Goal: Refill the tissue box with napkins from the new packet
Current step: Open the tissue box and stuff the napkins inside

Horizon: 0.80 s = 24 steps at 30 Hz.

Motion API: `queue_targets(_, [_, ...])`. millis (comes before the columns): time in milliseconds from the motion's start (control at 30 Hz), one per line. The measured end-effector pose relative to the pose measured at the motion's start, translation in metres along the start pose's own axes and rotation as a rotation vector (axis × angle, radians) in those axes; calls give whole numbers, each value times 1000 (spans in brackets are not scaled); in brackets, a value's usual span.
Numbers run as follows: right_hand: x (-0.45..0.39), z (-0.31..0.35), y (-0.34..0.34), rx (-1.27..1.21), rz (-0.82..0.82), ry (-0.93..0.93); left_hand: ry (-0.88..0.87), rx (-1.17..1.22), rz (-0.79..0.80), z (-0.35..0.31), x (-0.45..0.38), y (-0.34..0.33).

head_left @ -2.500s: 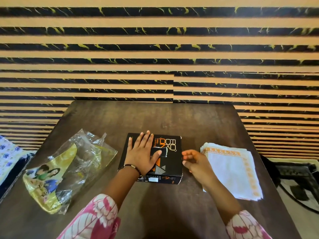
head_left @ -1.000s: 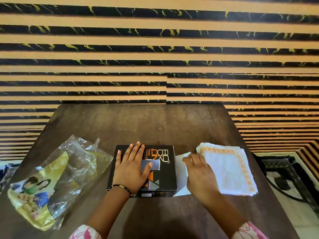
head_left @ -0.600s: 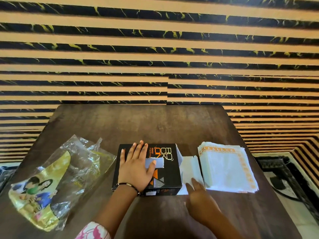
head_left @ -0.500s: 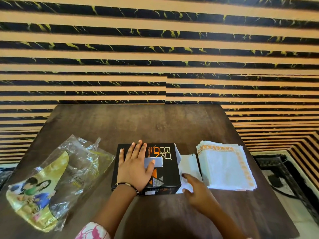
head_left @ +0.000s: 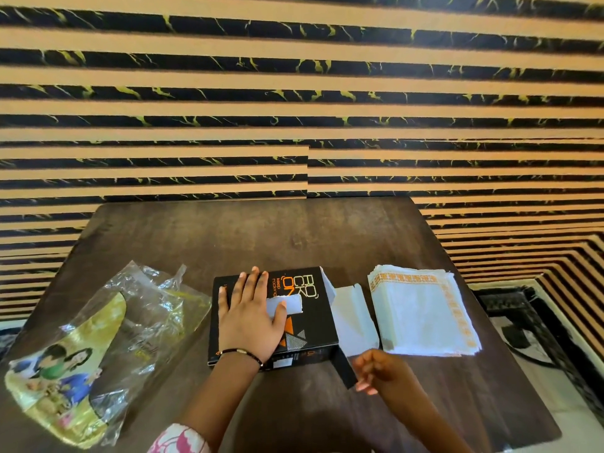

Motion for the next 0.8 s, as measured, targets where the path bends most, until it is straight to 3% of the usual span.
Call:
queue_targets(200, [-3, 8, -50, -30, 176, 26, 19, 58, 27, -15, 2, 6])
queue_targets(367, [-3, 6, -72, -7, 275, -28, -263, 73, 115, -67, 7, -5])
queue_targets(567, [2, 10, -78, -71, 374, -98, -366, -101, 244, -77, 19, -33])
queue_targets(800, [-15, 28, -25, -158, 58, -49, -401, -98, 246, -70, 27, -28])
Point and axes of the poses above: each hand's wrist, its own x-axis away from the middle knuckle, its own y-axis out of the back of the hand, z = x × y, the point moved 10 cm from there along -x, towards the middle knuckle, and after that the axes turned 1 degree about -y, right-handed, at the moved point
